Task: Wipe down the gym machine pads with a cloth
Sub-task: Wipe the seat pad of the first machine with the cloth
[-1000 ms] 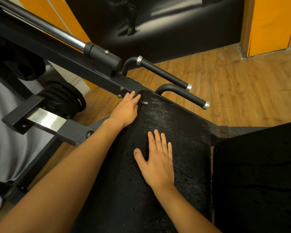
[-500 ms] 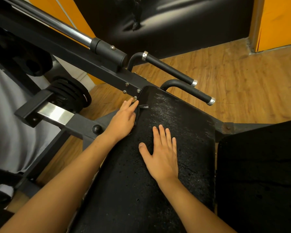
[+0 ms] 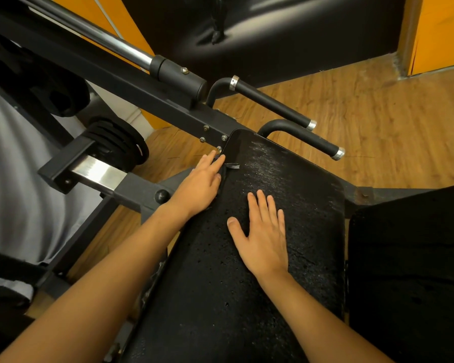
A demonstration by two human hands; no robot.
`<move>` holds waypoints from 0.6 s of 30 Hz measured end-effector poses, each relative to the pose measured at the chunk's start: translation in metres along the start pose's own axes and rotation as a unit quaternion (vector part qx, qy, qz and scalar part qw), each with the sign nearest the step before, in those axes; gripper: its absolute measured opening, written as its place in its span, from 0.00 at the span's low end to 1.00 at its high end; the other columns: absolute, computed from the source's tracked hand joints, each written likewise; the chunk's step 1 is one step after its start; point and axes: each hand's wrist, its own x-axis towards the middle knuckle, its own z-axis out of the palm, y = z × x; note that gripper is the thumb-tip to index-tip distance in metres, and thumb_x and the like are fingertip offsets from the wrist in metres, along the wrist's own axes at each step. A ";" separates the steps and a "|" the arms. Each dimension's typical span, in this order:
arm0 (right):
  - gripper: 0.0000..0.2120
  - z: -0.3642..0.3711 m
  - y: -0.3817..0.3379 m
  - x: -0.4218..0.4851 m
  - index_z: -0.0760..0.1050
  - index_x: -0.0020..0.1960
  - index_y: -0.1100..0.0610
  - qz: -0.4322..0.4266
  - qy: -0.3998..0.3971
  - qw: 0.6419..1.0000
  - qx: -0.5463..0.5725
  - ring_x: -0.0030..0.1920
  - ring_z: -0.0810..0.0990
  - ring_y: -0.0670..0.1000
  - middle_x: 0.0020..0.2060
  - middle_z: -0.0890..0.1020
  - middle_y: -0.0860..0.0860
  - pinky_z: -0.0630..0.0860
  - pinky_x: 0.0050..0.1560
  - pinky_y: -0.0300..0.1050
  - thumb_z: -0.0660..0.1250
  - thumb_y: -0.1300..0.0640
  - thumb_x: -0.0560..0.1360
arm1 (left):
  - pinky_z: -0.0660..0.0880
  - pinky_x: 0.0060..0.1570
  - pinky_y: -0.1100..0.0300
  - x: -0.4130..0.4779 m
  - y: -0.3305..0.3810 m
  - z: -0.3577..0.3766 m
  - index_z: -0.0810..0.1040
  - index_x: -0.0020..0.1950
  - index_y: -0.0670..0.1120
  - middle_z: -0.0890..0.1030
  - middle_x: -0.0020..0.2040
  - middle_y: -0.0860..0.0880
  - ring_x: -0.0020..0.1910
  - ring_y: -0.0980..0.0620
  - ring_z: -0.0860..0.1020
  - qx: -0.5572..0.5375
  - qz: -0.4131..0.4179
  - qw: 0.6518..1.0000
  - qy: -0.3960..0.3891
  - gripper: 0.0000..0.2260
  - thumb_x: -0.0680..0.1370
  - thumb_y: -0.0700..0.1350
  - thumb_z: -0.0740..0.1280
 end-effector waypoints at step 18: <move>0.36 0.001 0.000 0.000 0.47 0.84 0.48 -0.002 0.014 1.000 0.008 0.82 0.37 0.47 0.83 0.45 0.46 0.37 0.81 0.52 0.51 0.33 0.82 | 0.47 0.79 0.52 -0.007 -0.004 0.002 0.54 0.83 0.50 0.48 0.84 0.48 0.83 0.48 0.45 -0.029 -0.005 1.000 -0.002 0.25 0.87 0.41 0.55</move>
